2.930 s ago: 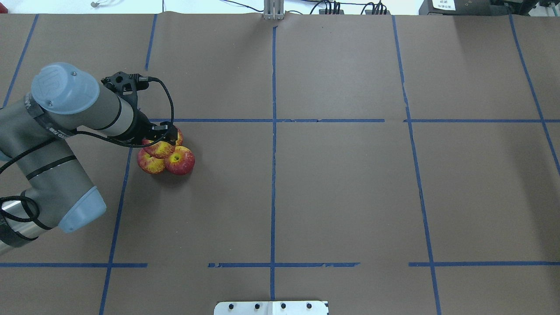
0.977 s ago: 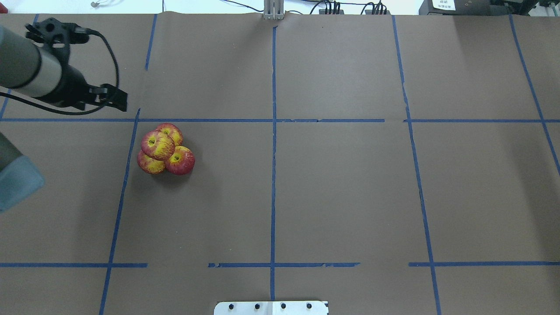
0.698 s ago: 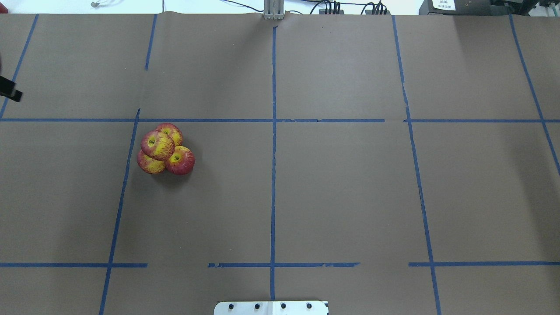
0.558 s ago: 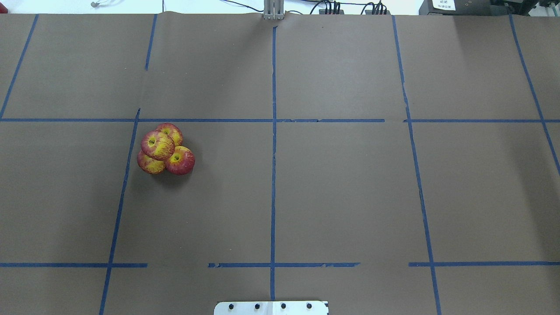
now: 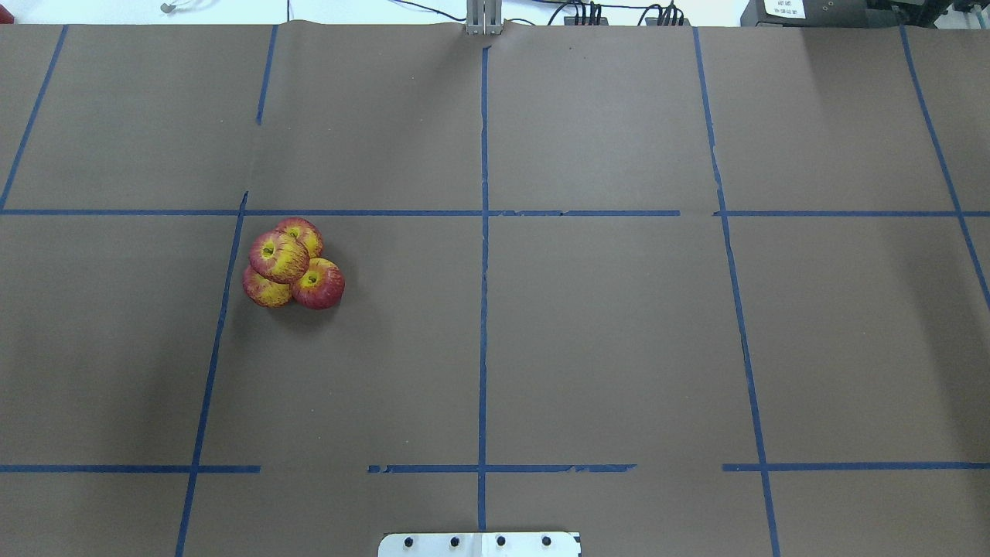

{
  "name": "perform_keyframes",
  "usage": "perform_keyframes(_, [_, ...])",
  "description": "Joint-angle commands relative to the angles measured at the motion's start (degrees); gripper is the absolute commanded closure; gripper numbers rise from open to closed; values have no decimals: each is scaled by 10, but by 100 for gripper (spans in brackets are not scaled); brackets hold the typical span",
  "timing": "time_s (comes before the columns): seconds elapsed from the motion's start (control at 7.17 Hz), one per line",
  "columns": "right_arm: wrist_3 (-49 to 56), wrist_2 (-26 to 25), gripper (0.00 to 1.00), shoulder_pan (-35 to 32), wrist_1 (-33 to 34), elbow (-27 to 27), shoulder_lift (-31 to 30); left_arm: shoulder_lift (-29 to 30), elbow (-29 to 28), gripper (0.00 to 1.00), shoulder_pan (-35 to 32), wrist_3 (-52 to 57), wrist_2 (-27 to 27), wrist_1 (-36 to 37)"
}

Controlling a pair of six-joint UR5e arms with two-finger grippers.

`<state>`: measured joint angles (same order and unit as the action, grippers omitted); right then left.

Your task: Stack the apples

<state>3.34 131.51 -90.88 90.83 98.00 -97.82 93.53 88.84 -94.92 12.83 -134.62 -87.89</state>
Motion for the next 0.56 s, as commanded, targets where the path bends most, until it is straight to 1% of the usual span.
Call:
perform_keyframes(0.0, [0,1,0,0,0,1,0,-5,-2,0,-3,-1,-37,29])
perform_keyframes(0.14, [0,1,0,0,0,0,0,-6,4,0,-4,-2,-35,39])
perform_keyframes(0.28, [0,0,0,0,0,1,0,0,8,0,-2,-3,-33,75])
perform_keyframes(0.42, [0,0,0,0,0,1,1,-2,12,0,-1,-5,-28,85])
